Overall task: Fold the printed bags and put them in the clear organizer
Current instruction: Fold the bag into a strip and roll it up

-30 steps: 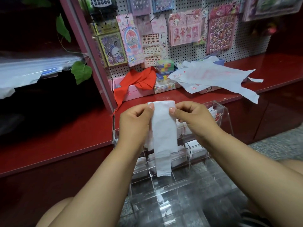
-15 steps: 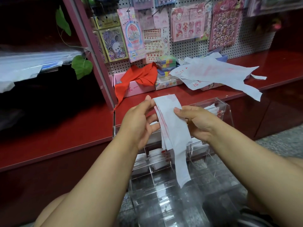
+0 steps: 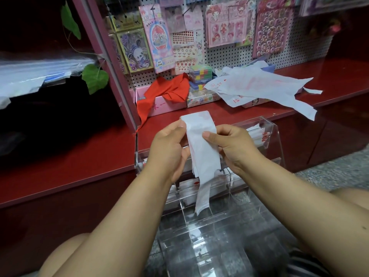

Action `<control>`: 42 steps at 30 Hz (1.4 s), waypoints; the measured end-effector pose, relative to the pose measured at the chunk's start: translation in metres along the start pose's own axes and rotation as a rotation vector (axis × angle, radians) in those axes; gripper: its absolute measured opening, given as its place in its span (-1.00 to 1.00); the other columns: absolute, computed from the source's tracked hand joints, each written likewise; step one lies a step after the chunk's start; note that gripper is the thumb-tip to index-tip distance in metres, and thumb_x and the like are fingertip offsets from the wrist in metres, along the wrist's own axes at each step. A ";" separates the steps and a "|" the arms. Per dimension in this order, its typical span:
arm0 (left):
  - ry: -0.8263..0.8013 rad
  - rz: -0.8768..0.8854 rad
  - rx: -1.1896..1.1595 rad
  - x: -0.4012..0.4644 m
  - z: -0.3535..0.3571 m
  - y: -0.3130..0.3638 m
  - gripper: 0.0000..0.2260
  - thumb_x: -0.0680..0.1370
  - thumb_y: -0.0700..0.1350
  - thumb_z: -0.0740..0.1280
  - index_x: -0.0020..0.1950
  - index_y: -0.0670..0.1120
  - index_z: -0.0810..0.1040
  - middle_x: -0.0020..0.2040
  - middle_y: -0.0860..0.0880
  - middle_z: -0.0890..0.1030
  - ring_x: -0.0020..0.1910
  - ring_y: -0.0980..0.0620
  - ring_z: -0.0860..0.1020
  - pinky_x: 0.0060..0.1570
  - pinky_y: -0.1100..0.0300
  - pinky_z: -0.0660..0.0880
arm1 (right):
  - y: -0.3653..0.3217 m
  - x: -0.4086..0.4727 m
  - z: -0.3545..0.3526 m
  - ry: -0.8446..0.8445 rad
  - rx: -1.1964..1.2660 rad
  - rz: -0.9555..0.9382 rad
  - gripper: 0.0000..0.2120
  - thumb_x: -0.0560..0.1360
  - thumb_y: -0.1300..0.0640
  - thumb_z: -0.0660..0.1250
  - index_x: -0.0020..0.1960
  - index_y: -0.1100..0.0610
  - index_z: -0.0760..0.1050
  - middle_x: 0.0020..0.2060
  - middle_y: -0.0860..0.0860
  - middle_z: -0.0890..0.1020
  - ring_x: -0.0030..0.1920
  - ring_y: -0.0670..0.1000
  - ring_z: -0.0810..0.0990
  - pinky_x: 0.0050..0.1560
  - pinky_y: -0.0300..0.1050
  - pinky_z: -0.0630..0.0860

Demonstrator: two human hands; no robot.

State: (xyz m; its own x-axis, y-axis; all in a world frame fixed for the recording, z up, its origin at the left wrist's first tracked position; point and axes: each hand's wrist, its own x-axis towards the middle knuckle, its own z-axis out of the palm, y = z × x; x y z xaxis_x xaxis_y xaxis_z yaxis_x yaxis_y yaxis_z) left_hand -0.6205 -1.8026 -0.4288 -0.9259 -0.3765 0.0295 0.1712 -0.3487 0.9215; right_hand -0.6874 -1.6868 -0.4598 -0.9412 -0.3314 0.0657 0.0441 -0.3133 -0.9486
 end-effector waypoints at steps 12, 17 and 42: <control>0.132 -0.018 0.504 -0.018 -0.017 -0.043 -0.85 0.55 -0.16 0.40 -0.21 -0.12 0.68 -0.21 -0.08 0.70 -0.26 -0.01 0.60 -0.15 0.07 0.55 | 0.004 0.001 0.001 0.162 -0.041 -0.059 -0.80 0.42 0.17 0.47 0.00 0.13 0.53 -0.23 0.02 0.64 -0.27 -0.05 0.61 -0.24 -0.18 0.53; 0.225 -0.032 0.303 -0.008 -0.023 -0.015 -0.88 0.55 -0.20 0.39 -0.17 -0.16 0.65 -0.32 0.01 0.69 -0.41 0.12 0.61 -0.44 0.31 0.51 | -0.002 0.001 -0.007 -0.143 -0.116 0.331 -0.49 0.47 -0.28 0.24 0.11 0.14 0.51 -0.48 0.02 0.51 -0.51 -0.04 0.42 -0.45 -0.21 0.30; 0.145 -0.210 0.389 -0.018 -0.024 -0.025 -0.80 0.48 -0.20 0.46 0.06 -0.24 0.63 -0.12 -0.08 0.70 -0.33 0.17 0.63 -0.39 0.42 0.47 | 0.015 -0.003 -0.002 -0.110 0.036 0.166 -0.84 0.49 0.35 0.32 0.00 0.17 0.61 -0.13 0.08 0.71 -0.19 0.04 0.68 -0.24 -0.11 0.60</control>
State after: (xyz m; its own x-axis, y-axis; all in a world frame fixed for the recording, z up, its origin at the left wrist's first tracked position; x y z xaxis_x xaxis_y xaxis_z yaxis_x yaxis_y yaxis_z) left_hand -0.5996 -1.8076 -0.4612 -0.8659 -0.4577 -0.2017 -0.1794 -0.0922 0.9794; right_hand -0.6844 -1.6891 -0.4743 -0.8777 -0.4761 -0.0551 0.2092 -0.2771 -0.9378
